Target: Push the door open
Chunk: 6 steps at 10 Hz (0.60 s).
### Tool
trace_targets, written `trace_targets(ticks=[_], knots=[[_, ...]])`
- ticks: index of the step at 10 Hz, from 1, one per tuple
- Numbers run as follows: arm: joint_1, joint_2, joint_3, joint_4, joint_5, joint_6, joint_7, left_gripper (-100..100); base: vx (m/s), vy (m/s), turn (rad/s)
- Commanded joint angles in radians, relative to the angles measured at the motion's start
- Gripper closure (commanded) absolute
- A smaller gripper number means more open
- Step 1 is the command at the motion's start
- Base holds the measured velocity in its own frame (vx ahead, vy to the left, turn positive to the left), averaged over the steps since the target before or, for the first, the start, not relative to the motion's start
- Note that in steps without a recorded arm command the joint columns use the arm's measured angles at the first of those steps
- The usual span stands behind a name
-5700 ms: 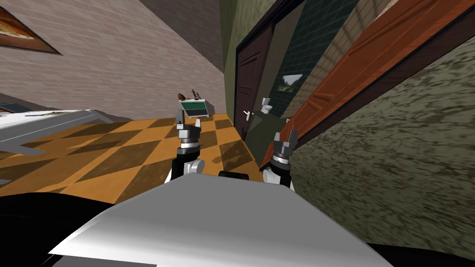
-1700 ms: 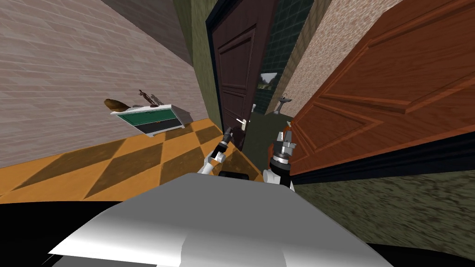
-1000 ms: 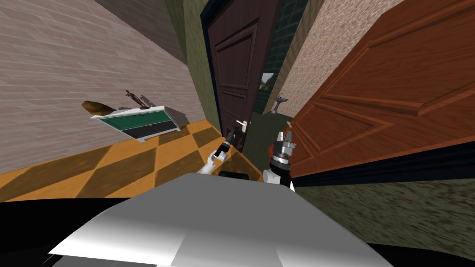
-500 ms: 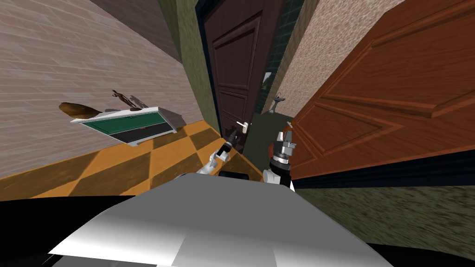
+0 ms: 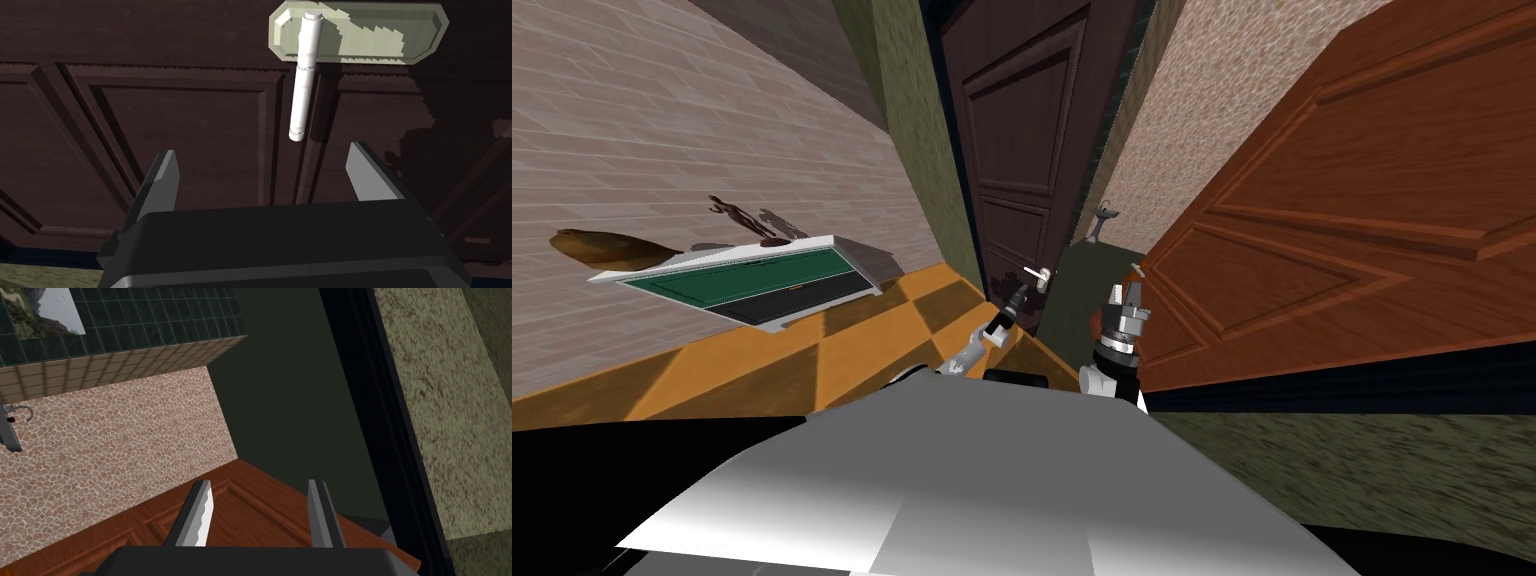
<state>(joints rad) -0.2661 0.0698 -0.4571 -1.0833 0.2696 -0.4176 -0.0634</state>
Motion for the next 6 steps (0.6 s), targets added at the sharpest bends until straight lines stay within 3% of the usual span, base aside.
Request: trace_targets(ticks=[1,4,6], knots=[[-0.028,-0.006,-0.012,0.041,0.008,0.005,0.001,-100,0.120,0.117,-0.063],[-0.070,-0.020,-0.035,0.111,0.021,0.006,0.001,-100,0.097,0.116,-0.089],[-0.105,-0.034,-0.053,0.167,0.031,0.008,0.002,-100,0.125,0.165,-0.112]])
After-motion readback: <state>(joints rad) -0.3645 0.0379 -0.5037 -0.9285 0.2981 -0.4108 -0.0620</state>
